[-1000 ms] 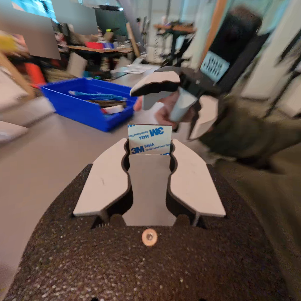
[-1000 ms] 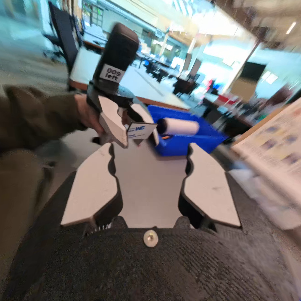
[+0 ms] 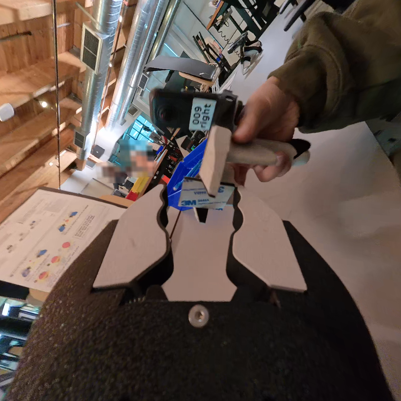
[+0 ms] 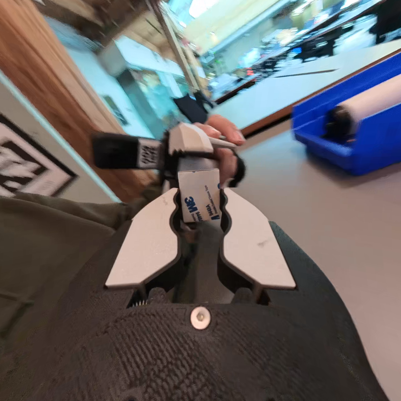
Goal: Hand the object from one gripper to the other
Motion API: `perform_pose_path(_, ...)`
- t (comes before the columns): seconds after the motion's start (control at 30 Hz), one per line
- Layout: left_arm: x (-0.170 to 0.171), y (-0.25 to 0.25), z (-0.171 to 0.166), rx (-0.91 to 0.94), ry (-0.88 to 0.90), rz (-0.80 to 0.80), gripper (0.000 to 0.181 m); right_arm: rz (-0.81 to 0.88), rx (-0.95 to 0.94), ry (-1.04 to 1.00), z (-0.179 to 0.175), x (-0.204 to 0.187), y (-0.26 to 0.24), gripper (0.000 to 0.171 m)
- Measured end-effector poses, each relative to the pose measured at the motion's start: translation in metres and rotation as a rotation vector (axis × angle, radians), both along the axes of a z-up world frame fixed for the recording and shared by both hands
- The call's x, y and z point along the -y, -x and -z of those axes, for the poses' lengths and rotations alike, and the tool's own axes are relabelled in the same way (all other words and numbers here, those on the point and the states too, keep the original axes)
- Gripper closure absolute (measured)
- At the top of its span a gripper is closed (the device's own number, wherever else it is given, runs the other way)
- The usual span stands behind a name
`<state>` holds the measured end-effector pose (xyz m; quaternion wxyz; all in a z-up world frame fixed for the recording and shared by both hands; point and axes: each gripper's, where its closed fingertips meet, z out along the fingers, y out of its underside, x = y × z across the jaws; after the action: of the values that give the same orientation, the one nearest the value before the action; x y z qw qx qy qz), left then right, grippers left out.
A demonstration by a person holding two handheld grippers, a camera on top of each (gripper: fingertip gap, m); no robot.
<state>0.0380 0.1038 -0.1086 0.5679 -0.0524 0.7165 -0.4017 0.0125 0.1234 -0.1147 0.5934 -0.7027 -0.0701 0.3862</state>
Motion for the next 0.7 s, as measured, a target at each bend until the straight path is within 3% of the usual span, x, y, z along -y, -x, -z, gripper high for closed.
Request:
perform_pose_path(0.1,-0.012,0.002,-0.005,-0.090,0.117,-0.011,0.120,0.246,0.389,-0.028,0.008,-0.008,-0.031,0.137)
perform_pose_path(0.2,-0.022,0.000,-0.016,-0.252,0.389,-0.018,0.130,0.463,0.861,-0.138,-0.002,-0.006,-0.057,0.137)
perform_pose_path(0.33,-0.023,-0.006,-0.007,-0.555,0.644,-0.067,0.136,0.582,1.658,-0.254,-0.012,0.003,-0.070,0.138)
perform_pose_path(0.4,-0.019,-0.007,-0.002,-0.598,0.669,-0.080,0.144,0.578,1.909,-0.264,-0.013,0.003,-0.069,0.138)
perform_pose_path(0.57,-0.010,-0.013,0.005,-0.625,0.695,-0.089,0.153,0.531,2.079,-0.288,-0.006,-0.004,-0.058,0.137)
perform_pose_path(0.7,-0.014,-0.017,0.010,-0.606,0.671,-0.120,0.168,0.526,2.099,-0.276,-0.004,-0.006,-0.056,0.137)
